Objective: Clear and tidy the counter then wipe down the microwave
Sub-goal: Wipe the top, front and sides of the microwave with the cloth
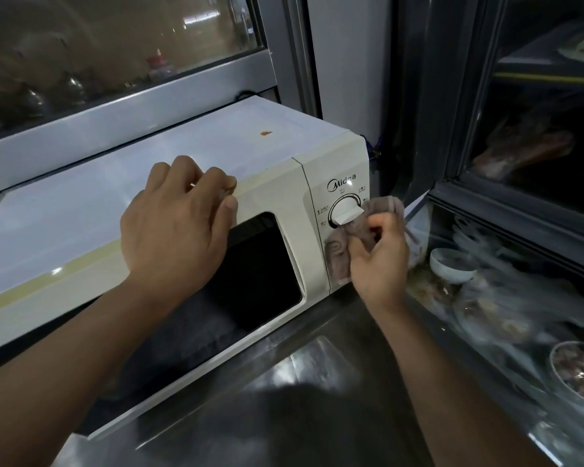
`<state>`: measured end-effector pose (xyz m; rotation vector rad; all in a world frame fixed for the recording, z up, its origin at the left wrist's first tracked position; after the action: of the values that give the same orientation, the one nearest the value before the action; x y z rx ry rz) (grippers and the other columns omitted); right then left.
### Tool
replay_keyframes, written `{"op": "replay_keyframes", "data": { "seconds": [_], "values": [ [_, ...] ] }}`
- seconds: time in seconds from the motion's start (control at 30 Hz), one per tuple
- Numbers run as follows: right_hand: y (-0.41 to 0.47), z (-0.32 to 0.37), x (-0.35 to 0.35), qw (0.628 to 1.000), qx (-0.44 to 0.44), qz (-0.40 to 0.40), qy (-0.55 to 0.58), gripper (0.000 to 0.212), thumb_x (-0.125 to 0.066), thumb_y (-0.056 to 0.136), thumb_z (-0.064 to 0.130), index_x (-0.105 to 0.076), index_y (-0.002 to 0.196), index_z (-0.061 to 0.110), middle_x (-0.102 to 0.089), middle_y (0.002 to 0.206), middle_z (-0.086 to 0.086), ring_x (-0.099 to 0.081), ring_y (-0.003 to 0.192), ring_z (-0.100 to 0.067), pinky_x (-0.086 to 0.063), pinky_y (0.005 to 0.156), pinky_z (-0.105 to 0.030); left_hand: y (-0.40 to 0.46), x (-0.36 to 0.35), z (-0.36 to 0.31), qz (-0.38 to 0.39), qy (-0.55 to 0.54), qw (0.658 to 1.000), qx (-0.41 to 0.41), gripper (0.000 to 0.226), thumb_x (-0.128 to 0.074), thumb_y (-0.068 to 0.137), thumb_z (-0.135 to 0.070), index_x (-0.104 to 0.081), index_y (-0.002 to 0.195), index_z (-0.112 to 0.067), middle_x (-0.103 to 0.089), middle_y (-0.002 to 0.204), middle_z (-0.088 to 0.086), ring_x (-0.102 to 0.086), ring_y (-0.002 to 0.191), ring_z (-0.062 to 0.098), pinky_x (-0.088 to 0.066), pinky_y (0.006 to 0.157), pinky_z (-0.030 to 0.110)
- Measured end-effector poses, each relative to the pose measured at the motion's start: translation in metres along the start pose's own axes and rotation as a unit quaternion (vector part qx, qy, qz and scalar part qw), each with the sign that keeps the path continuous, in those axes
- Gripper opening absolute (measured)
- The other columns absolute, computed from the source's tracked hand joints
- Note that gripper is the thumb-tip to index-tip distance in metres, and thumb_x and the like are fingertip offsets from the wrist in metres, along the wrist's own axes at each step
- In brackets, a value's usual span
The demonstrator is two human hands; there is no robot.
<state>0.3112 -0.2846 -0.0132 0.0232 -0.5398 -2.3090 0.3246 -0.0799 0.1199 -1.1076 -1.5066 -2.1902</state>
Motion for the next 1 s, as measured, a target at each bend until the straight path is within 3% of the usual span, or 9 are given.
{"op": "replay_keyframes", "data": {
  "seconds": [0.17,0.33,0.43,0.57,0.67,0.83,1.0],
  "values": [
    [0.022,-0.017,0.007,0.996,-0.088,0.007,0.03,0.019,-0.061,0.085,0.004,-0.051,0.096,0.017,-0.061,0.105,-0.006,-0.059,0.092,-0.014,-0.045,0.071,-0.006,-0.001,0.0,-0.001,-0.006,0.0,1.0,0.003,0.029,-0.04,0.095,-0.031,-0.061,0.107,-0.017,-0.053,0.094,0.009,-0.049,0.088,0.03,-0.027,0.057,0.031],
    [0.029,-0.039,0.009,0.987,-0.157,0.001,0.046,0.014,-0.058,0.088,0.006,-0.051,0.09,0.018,-0.059,0.092,-0.001,-0.059,0.087,-0.015,-0.052,0.081,-0.031,0.0,0.001,-0.001,-0.014,0.001,1.0,-0.005,0.028,-0.041,0.095,-0.029,-0.062,0.107,-0.015,-0.054,0.094,0.01,-0.05,0.087,0.032,-0.028,0.055,0.03],
    [0.022,-0.054,0.008,0.974,-0.22,0.021,0.055,0.024,-0.062,0.086,0.007,-0.052,0.078,0.027,-0.064,0.091,0.0,-0.066,0.091,-0.023,-0.054,0.085,-0.049,0.0,0.001,-0.001,-0.01,-0.004,1.0,-0.004,0.028,-0.042,0.094,-0.03,-0.062,0.107,-0.015,-0.054,0.094,0.01,-0.051,0.087,0.032,-0.029,0.055,0.03],
    [0.037,-0.026,0.014,0.991,-0.129,0.012,0.042,0.016,-0.062,0.085,0.005,-0.053,0.086,0.018,-0.062,0.094,-0.002,-0.062,0.089,-0.016,-0.05,0.079,-0.028,0.0,0.002,-0.001,-0.013,-0.005,1.0,-0.003,0.028,-0.042,0.094,-0.03,-0.062,0.107,-0.015,-0.054,0.093,0.01,-0.051,0.087,0.032,-0.028,0.055,0.029],
    [0.044,-0.012,0.015,0.994,-0.07,0.019,0.078,0.023,-0.063,0.086,0.006,-0.05,0.082,0.025,-0.063,0.095,-0.005,-0.063,0.088,-0.015,-0.052,0.077,-0.028,0.0,0.001,-0.001,-0.017,-0.004,1.0,-0.002,0.03,-0.04,0.094,-0.032,-0.062,0.108,-0.016,-0.053,0.094,0.009,-0.05,0.09,0.031,-0.027,0.055,0.03],
    [0.011,-0.062,0.013,0.988,-0.133,0.07,0.042,0.032,-0.06,0.088,0.006,-0.046,0.073,0.031,-0.06,0.082,-0.002,-0.064,0.083,-0.023,-0.055,0.076,-0.039,-0.001,0.0,-0.001,-0.026,0.012,1.0,-0.009,0.03,-0.04,0.096,-0.032,-0.062,0.108,-0.016,-0.053,0.093,0.009,-0.05,0.088,0.032,-0.025,0.055,0.029],
    [-0.004,-0.071,0.009,0.987,-0.135,0.087,-0.03,0.02,-0.056,0.087,-0.002,-0.045,0.078,0.012,-0.055,0.089,0.0,-0.057,0.09,-0.016,-0.047,0.085,-0.028,-0.002,0.001,-0.002,-0.03,0.007,0.999,-0.009,0.029,-0.041,0.095,-0.031,-0.062,0.108,-0.016,-0.053,0.093,0.01,-0.05,0.088,0.033,-0.023,0.055,0.028]
  ]
}}
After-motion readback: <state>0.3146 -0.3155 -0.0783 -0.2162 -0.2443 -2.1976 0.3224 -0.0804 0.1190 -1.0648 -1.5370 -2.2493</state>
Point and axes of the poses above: each hand's wrist, its own y-axis towards the middle knuckle, its own x-axis out of the back of the hand, z = x × y, the point moved 3 cm from there along y, towards the middle knuckle
